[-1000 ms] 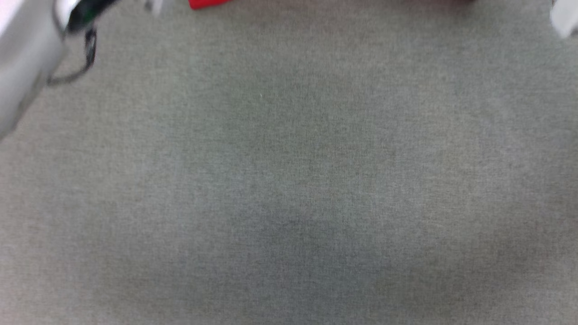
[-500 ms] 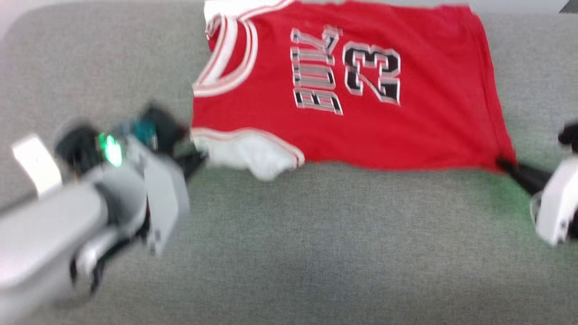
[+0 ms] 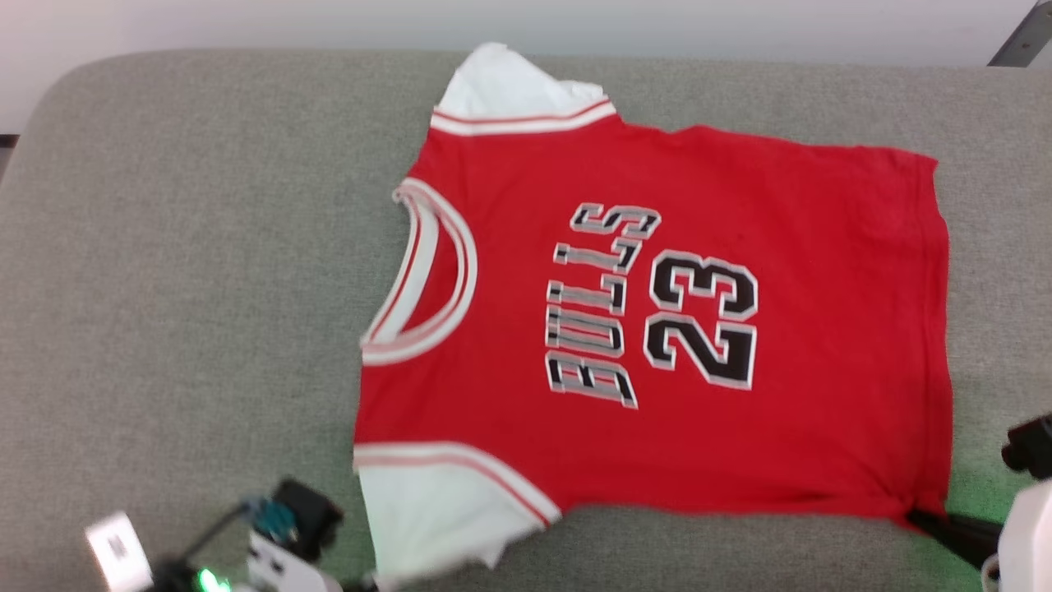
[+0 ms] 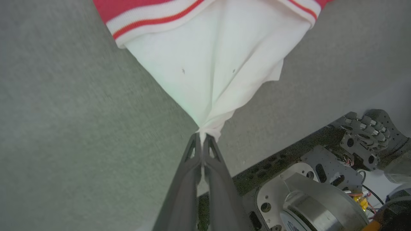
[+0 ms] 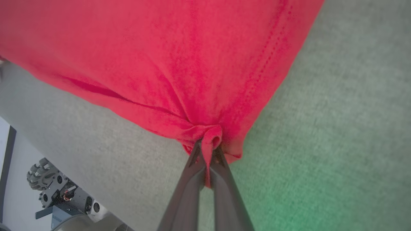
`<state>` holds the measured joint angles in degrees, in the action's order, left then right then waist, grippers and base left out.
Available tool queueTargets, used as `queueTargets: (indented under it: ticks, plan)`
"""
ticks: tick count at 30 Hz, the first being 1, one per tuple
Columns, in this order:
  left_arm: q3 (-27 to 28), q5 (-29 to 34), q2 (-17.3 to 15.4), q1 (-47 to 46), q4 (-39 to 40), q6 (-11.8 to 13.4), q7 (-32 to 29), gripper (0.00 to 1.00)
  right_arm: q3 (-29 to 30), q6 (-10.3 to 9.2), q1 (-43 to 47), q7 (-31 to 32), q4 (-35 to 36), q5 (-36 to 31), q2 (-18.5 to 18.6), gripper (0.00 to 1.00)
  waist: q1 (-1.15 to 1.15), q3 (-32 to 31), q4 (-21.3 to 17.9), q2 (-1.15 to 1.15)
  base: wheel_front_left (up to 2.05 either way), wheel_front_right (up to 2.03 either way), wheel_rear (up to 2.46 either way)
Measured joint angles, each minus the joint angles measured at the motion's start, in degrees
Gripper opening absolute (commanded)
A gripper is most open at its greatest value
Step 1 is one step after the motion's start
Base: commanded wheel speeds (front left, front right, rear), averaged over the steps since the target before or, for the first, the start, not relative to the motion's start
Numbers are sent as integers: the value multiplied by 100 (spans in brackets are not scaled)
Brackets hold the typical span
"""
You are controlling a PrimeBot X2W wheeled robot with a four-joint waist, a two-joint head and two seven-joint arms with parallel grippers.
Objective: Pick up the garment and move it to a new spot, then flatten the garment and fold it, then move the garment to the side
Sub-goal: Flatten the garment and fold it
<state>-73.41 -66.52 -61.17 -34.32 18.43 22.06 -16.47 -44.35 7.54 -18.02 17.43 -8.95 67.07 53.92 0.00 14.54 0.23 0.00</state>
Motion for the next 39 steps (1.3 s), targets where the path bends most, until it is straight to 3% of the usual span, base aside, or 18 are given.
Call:
queueTargets:
  ticks: [6, 13, 16, 23, 26, 30, 39]
  plan:
    - [-4, -296, 294, 808, 256, 376, -87, 0, 314, 5, 577, 387, 268, 58, 175, 0, 0, 26, 57, 0, 0, 0, 0]
    - [16, -339, 388, 1185, 347, 569, -147, 0, 735, 8, 1138, 734, 558, 122, 323, 0, 0, 103, 127, 0, 0, 0, 0]
    - [154, -238, 246, 1075, 463, 657, -85, 0, 1000, 11, 1293, 705, 636, 12, 290, 0, 0, 131, 131, 0, 0, 0, 0]
    - [561, 292, -477, 231, 996, 861, -332, 0, 1795, 1, 1239, 850, 814, -343, 73, 0, 0, 150, 36, 1, 0, 0, 0]
    - [713, 633, -667, -288, 1078, 723, -595, 0, 2124, 1, 1026, 964, 894, -619, -119, 0, 0, 175, -27, 0, 0, 0, 0]
    - [893, 1004, -532, -1032, 827, 224, -869, 0, 2468, 0, 652, 1205, 884, -1027, -464, 0, 0, 258, -87, 0, 0, 0, 0]
    - [923, 1202, 602, -2140, -1095, -979, -1212, 0, 2471, 0, -489, 1675, 345, -1838, -1350, 0, 0, 499, -255, 0, 0, 0, 0]
